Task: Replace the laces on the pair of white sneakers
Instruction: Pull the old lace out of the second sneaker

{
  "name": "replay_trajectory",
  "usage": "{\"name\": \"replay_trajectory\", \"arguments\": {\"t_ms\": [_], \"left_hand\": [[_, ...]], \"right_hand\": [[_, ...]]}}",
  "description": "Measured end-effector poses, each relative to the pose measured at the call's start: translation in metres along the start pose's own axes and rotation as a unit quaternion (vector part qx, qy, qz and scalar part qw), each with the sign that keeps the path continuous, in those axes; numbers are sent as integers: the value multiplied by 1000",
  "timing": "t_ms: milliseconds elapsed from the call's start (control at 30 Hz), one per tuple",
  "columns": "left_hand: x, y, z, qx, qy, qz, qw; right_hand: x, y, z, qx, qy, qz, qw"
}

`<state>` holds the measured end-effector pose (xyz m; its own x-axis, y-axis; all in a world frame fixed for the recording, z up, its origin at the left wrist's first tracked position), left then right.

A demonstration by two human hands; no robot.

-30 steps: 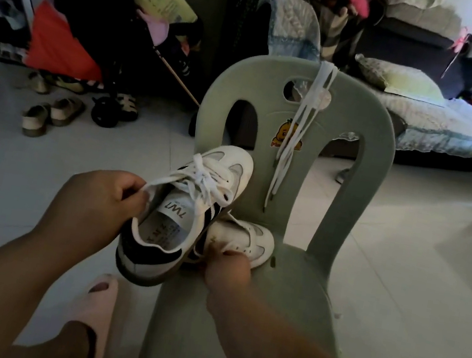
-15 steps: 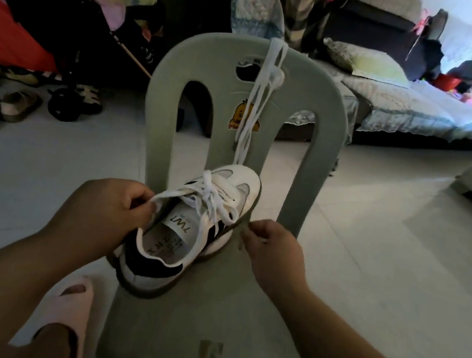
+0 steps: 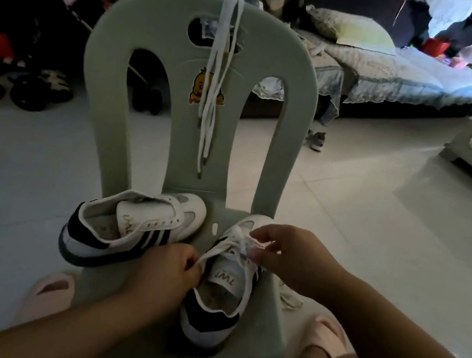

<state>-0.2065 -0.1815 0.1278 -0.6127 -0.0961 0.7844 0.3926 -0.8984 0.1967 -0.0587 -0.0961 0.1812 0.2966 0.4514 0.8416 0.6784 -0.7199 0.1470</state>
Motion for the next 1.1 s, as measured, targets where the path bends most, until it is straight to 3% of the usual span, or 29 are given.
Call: {"name": "replay_trajectory", "arguments": {"t_ms": [200, 367, 467, 567, 667, 833, 967, 1100], "left_hand": [[-18, -2, -15, 23, -66, -45, 997], [-17, -18, -3, 16, -120, -142, 982], [-8, -33, 12, 17, -68, -157, 985], [-3, -43, 42, -65, -21, -112, 991], [-16, -43, 64, -130, -32, -129, 982], [-29, -48, 66, -104, 17, -168, 980], [-29, -54, 55, -57, 67, -171, 981], [-25, -57, 41, -2, 131, -167, 977]], "right_hand": [[-29, -10, 16, -10, 18, -64, 998], [-37, -22, 16, 10, -4, -75, 997], [-32, -27, 20, -6, -46, -63, 997], [-22, -31, 26, -31, -75, -46, 996], [-18, -34, 29, -54, -142, -29, 988], [-21, -39, 34, -90, -270, 18, 959], [-13, -37, 36, -77, -234, 58, 968], [3, -32, 24, -10, -107, 112, 988]]}}
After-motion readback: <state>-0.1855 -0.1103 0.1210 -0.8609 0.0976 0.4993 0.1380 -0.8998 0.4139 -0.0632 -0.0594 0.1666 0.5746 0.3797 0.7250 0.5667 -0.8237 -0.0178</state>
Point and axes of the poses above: each hand's wrist, its own y-axis away from the middle knuckle, its own x-axis out of the back of the hand, z = x × y, the point moved 10 cm from there along -y, towards the middle knuckle, and after that the axes turned 8 degrees about x, right-handed, at the moved point
